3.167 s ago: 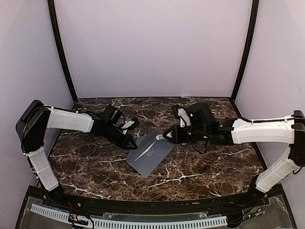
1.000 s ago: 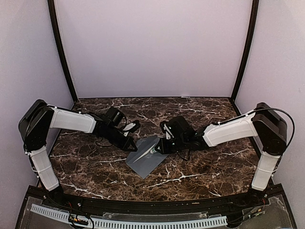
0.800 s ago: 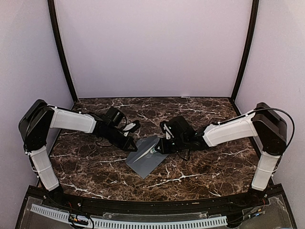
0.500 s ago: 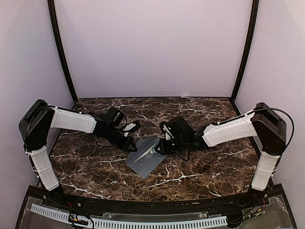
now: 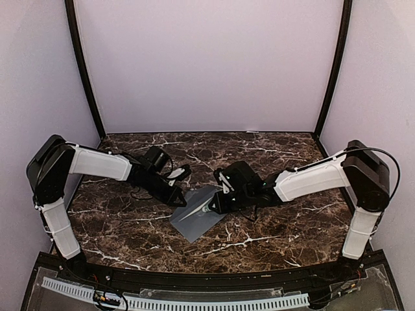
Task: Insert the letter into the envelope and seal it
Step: Paint the envelope at the center of the board.
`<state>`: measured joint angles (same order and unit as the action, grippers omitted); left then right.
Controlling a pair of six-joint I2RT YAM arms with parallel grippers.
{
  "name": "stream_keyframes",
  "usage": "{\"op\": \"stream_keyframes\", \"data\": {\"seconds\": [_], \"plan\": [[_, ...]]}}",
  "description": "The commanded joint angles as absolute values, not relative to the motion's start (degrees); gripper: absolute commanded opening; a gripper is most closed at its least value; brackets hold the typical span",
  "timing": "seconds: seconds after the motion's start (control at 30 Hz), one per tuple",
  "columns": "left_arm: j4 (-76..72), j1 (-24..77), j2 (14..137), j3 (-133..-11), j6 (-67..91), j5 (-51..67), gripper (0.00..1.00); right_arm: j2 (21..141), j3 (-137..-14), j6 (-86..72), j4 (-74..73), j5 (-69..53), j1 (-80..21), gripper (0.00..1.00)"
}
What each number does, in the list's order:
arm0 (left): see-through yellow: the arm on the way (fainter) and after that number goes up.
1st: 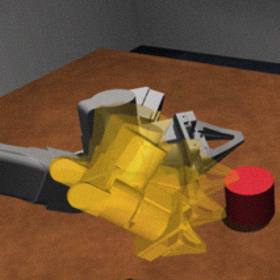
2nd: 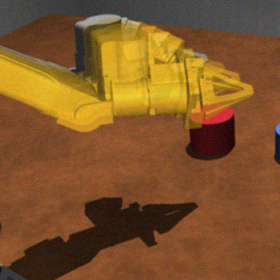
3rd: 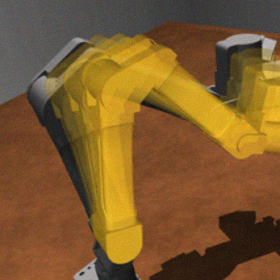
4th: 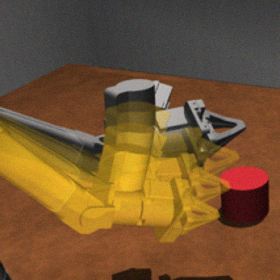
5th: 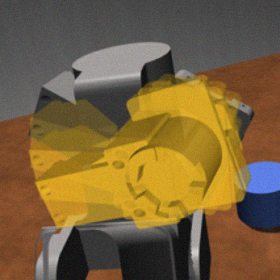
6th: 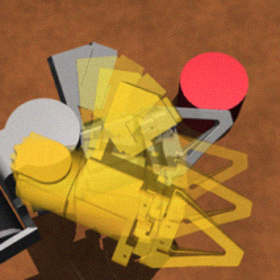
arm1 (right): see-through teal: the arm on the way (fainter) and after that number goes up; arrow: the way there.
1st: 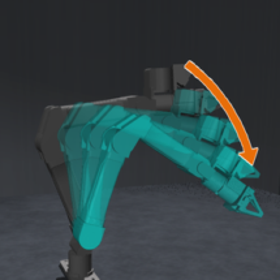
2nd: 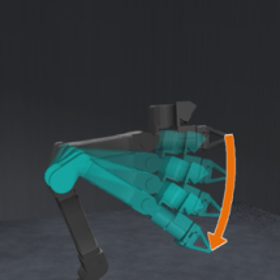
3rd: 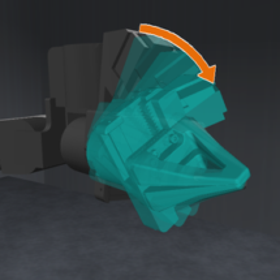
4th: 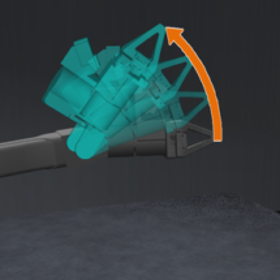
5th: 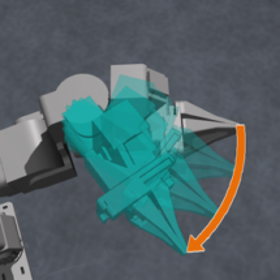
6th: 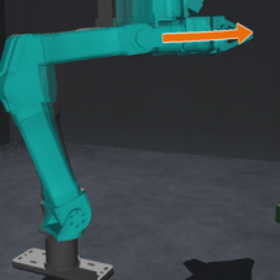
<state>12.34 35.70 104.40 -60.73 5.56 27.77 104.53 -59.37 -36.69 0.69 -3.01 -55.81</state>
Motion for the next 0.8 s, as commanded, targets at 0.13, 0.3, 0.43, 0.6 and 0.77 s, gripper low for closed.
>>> {"op": "stream_keyframes", "data": {"seconds": [0.13,0.3,0.43,0.6,0.77], "plan": [[12.4,36.0,104.6,-62.3,5.2,28.2,0.0,104.7,-61.0,-37.2,0.2,-4.7,-57.5,0.0],[12.5,36.0,104.6,-62.3,5.2,28.2,0.0,105.1,-61.1,-37.6,0.8,-5.3,-57.7,0.0],[12.4,35.9,104.6,-62.4,5.2,28.2,0.0,105.7,-61.7,-37.5,1.2,-5.8,-57.9,0.0],[12.5,36.0,104.6,-62.3,5.2,28.1,0.0,106.0,-62.1,-37.9,1.7,-5.5,-58.2,0.0],[12.7,35.9,104.5,-62.5,5.1,27.7,0.0,106.4,-62.2,-38.4,2.1,-5.1,-58.3,0.0]]}}
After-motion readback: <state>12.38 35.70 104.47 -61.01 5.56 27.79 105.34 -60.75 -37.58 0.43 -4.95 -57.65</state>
